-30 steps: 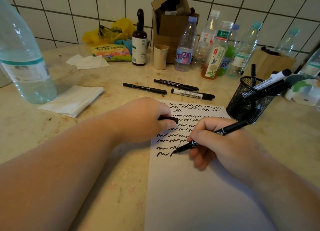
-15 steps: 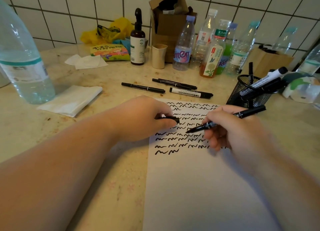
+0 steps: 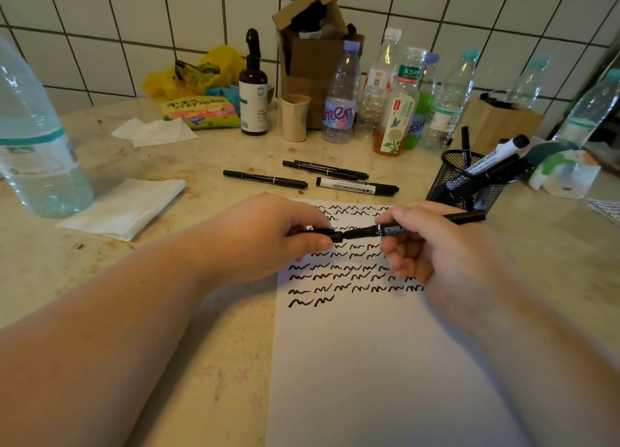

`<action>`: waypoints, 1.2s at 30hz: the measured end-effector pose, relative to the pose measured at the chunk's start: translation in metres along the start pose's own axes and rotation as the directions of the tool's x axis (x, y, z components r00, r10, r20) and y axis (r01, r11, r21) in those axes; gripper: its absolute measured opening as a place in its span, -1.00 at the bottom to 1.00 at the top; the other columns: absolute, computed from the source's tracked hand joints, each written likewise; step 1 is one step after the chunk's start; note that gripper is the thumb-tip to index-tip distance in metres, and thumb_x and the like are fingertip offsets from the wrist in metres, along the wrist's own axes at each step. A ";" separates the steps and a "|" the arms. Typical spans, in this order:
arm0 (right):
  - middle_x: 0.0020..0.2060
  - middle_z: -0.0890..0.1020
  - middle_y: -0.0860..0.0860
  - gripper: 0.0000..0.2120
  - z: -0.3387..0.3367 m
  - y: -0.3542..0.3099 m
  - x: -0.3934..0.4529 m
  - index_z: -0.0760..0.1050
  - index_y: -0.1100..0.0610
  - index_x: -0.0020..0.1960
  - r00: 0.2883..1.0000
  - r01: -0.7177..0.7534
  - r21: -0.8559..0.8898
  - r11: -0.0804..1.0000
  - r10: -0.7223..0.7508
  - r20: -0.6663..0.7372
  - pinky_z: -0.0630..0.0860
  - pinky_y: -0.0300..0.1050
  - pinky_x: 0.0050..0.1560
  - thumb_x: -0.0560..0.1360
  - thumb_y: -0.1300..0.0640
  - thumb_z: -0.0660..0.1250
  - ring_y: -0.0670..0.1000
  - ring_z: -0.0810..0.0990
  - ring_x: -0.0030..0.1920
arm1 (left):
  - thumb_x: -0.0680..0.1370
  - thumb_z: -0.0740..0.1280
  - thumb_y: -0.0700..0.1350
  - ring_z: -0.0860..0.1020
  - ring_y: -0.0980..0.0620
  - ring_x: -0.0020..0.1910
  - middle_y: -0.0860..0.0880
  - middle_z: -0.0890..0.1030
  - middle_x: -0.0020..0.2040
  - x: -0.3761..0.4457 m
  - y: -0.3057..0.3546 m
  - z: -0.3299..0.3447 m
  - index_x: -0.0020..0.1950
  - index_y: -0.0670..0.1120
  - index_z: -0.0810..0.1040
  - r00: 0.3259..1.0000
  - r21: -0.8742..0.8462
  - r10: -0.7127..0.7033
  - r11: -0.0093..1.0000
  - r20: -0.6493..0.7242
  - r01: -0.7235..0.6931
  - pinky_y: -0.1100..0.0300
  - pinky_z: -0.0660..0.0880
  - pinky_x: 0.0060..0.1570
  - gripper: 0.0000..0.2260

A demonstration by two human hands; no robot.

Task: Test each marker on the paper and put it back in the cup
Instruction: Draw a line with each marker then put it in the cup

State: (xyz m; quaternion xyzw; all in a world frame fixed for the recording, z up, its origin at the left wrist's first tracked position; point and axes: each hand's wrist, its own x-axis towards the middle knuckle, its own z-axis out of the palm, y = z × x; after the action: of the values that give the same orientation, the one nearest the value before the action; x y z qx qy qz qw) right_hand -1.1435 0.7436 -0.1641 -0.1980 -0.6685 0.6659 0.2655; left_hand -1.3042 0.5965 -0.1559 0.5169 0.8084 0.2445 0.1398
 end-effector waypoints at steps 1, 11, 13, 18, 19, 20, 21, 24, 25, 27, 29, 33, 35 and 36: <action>-0.39 0.63 0.16 -0.80 0.000 0.000 0.000 0.68 0.18 -0.16 1.000 -0.005 -0.009 1.000 0.005 0.007 0.47 -0.18 -0.47 0.57 0.24 0.32 0.02 0.53 -0.45 | 0.57 0.30 0.14 0.58 0.18 -0.16 0.14 0.65 -0.20 0.000 0.001 0.000 0.16 0.26 0.59 1.000 -0.004 0.005 1.000 -0.004 -0.005 0.14 0.56 -0.06 -0.81; -0.21 0.71 0.30 -0.71 -0.001 -0.005 -0.001 0.67 0.29 0.02 0.977 -0.184 0.125 0.975 0.168 0.131 0.59 -0.11 -0.35 0.49 0.10 0.32 0.13 0.67 -0.33 | 0.58 0.32 0.08 0.53 0.24 -0.15 0.19 0.62 -0.18 0.002 -0.001 0.001 0.15 0.21 0.60 0.999 0.015 0.012 1.000 -0.051 -0.012 0.28 0.45 -0.13 -0.83; -0.21 0.71 0.31 -0.74 0.000 -0.004 0.000 0.66 0.30 0.03 0.977 -0.191 0.097 0.977 0.180 0.115 0.57 -0.11 -0.35 0.59 0.19 0.24 0.14 0.65 -0.35 | 0.59 0.31 0.08 0.53 0.24 -0.13 0.18 0.62 -0.16 0.003 -0.002 0.001 0.15 0.18 0.61 0.999 0.042 0.005 0.999 -0.049 -0.003 0.30 0.46 -0.11 -0.83; -0.37 0.64 0.24 -0.74 0.002 -0.001 -0.001 0.64 0.32 0.01 0.978 -0.184 0.086 0.979 0.174 0.113 0.48 -0.14 -0.42 0.63 0.25 0.20 0.07 0.55 -0.45 | 0.59 0.31 0.08 0.53 0.19 -0.13 0.14 0.62 -0.15 0.002 0.001 0.000 0.16 0.18 0.63 1.000 0.052 0.005 0.999 -0.015 -0.004 0.18 0.51 -0.07 -0.82; -0.37 0.63 0.25 -0.74 0.002 -0.002 -0.001 0.64 0.33 0.02 0.976 -0.190 0.104 0.976 0.177 0.124 0.49 -0.14 -0.42 0.64 0.25 0.19 0.07 0.55 -0.45 | 0.59 0.31 0.08 0.53 0.18 -0.13 0.14 0.63 -0.16 0.002 0.001 -0.001 0.16 0.18 0.63 1.000 0.044 0.008 0.999 -0.021 -0.007 0.15 0.52 -0.04 -0.81; -0.36 0.63 0.26 -0.73 0.002 -0.002 -0.001 0.64 0.33 0.02 0.975 -0.196 0.123 0.973 0.180 0.132 0.50 -0.14 -0.43 0.64 0.26 0.18 0.08 0.55 -0.45 | 0.58 0.32 0.07 0.53 0.19 -0.13 0.15 0.62 -0.16 0.001 0.001 -0.001 0.17 0.19 0.64 0.999 0.039 0.013 0.999 -0.030 -0.012 0.16 0.52 -0.04 -0.81; -0.36 0.63 0.26 -0.73 0.001 -0.003 -0.001 0.64 0.34 0.02 0.974 -0.200 0.140 0.970 0.181 0.139 0.51 -0.15 -0.44 0.64 0.26 0.18 0.08 0.55 -0.45 | 0.57 0.33 0.07 0.53 0.20 -0.13 0.17 0.62 -0.17 0.001 0.001 -0.001 0.18 0.19 0.64 0.999 0.038 0.022 0.999 -0.039 -0.020 0.20 0.51 -0.06 -0.80; -0.35 0.63 0.28 -0.72 0.001 -0.004 -0.001 0.64 0.35 0.03 0.971 -0.207 0.173 0.963 0.182 0.153 0.52 -0.14 -0.44 0.64 0.26 0.17 0.10 0.56 -0.45 | 0.57 0.35 0.06 0.55 0.22 -0.11 0.21 0.62 -0.15 0.001 0.001 -0.001 0.21 0.18 0.64 0.995 0.058 0.063 0.997 -0.078 -0.058 0.24 0.50 -0.05 -0.77; -0.35 0.63 0.29 -0.72 0.002 -0.004 -0.001 0.64 0.35 0.03 0.970 -0.211 0.182 0.960 0.184 0.156 0.52 -0.13 -0.43 0.64 0.26 0.17 0.10 0.57 -0.45 | 0.56 0.35 0.06 0.55 0.21 -0.10 0.20 0.63 -0.13 0.001 0.001 -0.002 0.21 0.17 0.64 0.993 0.060 0.074 0.996 -0.093 -0.069 0.20 0.52 -0.02 -0.77; -0.34 0.64 0.30 -0.72 0.003 -0.004 -0.001 0.64 0.35 0.03 0.968 -0.221 0.199 0.955 0.190 0.163 0.54 -0.11 -0.42 0.64 0.26 0.16 0.12 0.58 -0.43 | 0.57 0.35 0.05 0.55 0.21 -0.10 0.19 0.64 -0.12 0.000 0.001 -0.002 0.22 0.17 0.64 0.990 0.066 0.089 0.994 -0.110 -0.082 0.18 0.53 0.00 -0.76; -0.33 0.63 0.31 -0.70 0.004 -0.004 -0.001 0.64 0.35 0.04 0.965 -0.233 0.222 0.947 0.196 0.176 0.54 -0.10 -0.42 0.65 0.26 0.15 0.13 0.58 -0.43 | 0.57 0.34 0.04 0.55 0.20 -0.10 0.17 0.64 -0.11 -0.001 0.001 -0.001 0.23 0.16 0.63 0.985 0.117 0.119 0.988 -0.126 -0.104 0.20 0.52 -0.01 -0.76; -0.33 0.63 0.29 -0.72 0.003 -0.007 -0.001 0.64 0.33 0.05 0.967 -0.215 0.257 0.942 0.167 0.193 0.54 -0.11 -0.42 0.63 0.25 0.17 0.12 0.59 -0.42 | 0.57 0.37 0.00 0.54 0.23 -0.15 0.21 0.61 -0.21 0.001 -0.002 0.000 0.16 0.15 0.66 0.954 0.064 0.186 0.982 -0.236 -0.176 0.34 0.44 -0.15 -0.81; -0.32 0.63 0.27 -0.76 0.004 -0.009 -0.002 0.65 0.29 0.03 0.972 -0.159 0.249 0.955 0.107 0.208 0.54 -0.11 -0.40 0.55 0.20 0.26 0.11 0.58 -0.40 | 0.57 0.37 -0.01 0.55 0.25 -0.13 0.24 0.62 -0.19 0.002 -0.003 0.000 0.11 0.19 0.67 0.958 -0.023 0.171 0.983 -0.232 -0.181 0.35 0.42 -0.17 -0.83; -0.32 0.64 0.26 -0.76 0.004 -0.009 -0.002 0.67 0.27 0.02 0.976 -0.117 0.244 0.963 0.065 0.209 0.54 -0.12 -0.39 0.50 0.18 0.29 0.11 0.59 -0.39 | 0.57 0.36 0.00 0.56 0.24 -0.13 0.26 0.62 -0.15 0.003 -0.002 0.000 0.09 0.21 0.65 0.965 -0.051 0.156 0.984 -0.209 -0.170 0.33 0.43 -0.16 -0.84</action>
State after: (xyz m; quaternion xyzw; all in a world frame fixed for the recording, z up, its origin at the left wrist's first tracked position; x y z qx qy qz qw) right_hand -1.1433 0.7388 -0.1552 -0.1253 -0.5905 0.7744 0.1894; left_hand -1.3074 0.5987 -0.1565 0.5489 0.7643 0.3343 0.0531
